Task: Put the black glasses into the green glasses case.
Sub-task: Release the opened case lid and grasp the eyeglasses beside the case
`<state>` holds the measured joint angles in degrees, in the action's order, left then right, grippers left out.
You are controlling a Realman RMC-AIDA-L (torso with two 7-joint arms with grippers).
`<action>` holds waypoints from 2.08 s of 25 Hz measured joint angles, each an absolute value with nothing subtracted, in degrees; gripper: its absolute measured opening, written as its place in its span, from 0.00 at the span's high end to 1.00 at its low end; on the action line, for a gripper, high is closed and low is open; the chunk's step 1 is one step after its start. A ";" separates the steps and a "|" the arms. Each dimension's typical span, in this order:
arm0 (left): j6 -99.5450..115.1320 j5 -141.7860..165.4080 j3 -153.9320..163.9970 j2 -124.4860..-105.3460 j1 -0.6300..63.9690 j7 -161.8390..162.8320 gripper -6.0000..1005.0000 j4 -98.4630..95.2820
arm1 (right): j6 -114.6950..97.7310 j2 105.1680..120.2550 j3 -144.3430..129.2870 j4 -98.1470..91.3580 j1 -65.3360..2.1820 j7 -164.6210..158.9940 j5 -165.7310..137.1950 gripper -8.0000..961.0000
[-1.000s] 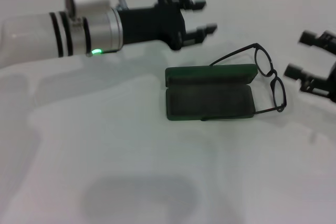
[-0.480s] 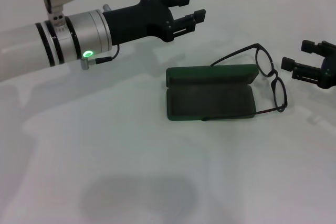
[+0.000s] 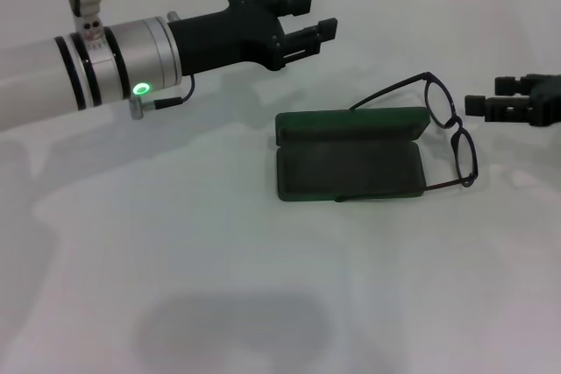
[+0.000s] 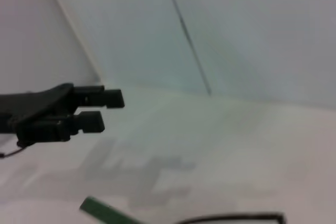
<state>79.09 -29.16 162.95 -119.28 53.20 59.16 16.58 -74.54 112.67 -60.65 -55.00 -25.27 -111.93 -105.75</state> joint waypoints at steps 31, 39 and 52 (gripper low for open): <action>76.15 -20.81 162.95 -119.56 55.45 58.14 0.44 16.30 | -76.91 115.31 -69.49 -57.84 -47.27 -144.06 -146.11 0.22; 75.01 -21.39 162.95 -119.69 55.66 58.03 0.44 16.03 | -72.88 115.70 -71.58 -53.22 -48.58 -144.19 -147.58 0.24; 74.79 -21.45 162.95 -119.79 55.49 57.06 0.44 15.83 | -68.63 116.04 -75.17 -48.09 -49.89 -144.27 -147.43 0.40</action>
<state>74.79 -21.45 162.95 -119.79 55.49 57.06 15.83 -68.63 116.04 -75.17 -48.09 -49.89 -144.27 -147.43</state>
